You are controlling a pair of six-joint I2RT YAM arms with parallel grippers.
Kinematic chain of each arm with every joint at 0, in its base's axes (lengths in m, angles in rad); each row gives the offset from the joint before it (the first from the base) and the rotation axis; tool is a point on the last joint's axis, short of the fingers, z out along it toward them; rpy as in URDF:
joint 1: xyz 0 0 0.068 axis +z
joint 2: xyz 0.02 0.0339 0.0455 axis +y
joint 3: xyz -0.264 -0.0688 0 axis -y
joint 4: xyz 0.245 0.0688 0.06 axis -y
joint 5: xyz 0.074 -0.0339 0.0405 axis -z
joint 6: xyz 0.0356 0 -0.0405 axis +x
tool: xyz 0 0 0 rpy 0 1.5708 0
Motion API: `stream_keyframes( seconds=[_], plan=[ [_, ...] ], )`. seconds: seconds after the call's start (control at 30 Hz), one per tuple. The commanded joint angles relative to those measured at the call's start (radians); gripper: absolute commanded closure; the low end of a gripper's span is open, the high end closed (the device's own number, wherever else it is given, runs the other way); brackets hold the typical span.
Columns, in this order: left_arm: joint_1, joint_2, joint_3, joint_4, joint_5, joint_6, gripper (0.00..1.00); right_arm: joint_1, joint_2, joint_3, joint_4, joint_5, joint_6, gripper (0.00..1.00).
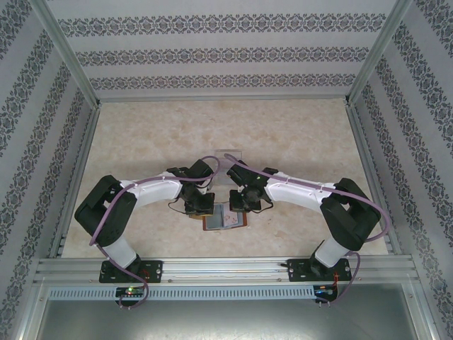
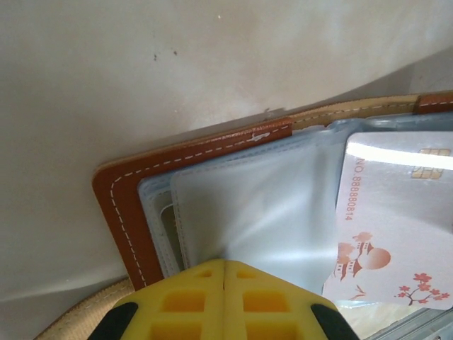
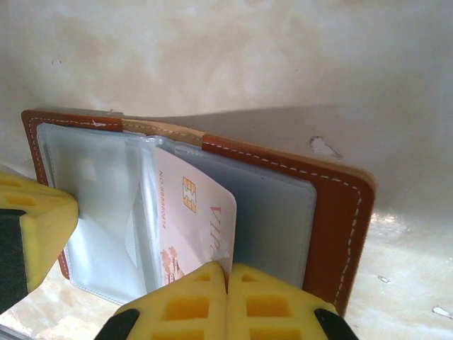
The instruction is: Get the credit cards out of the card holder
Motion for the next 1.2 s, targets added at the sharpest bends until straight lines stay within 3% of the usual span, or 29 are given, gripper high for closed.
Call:
stream_keyframes(
  seconds=[0.0,0.4,0.63,1.17],
  plan=[
    [-0.004,-0.009,-0.006,-0.082,-0.074,0.021,0.95,-0.009,0.005,0.015,-0.086,0.067,-0.025,0.96],
    [-0.004,-0.015,0.004,-0.064,-0.047,0.016,0.87,0.008,0.025,0.056,-0.090,0.054,-0.015,0.96],
    [-0.005,-0.025,0.012,-0.070,-0.042,0.019,0.84,0.035,0.054,0.092,-0.092,0.044,0.005,0.90],
    [-0.004,-0.029,0.015,-0.063,-0.039,0.021,0.83,0.060,0.041,0.088,-0.053,-0.012,0.055,0.83]
  ],
)
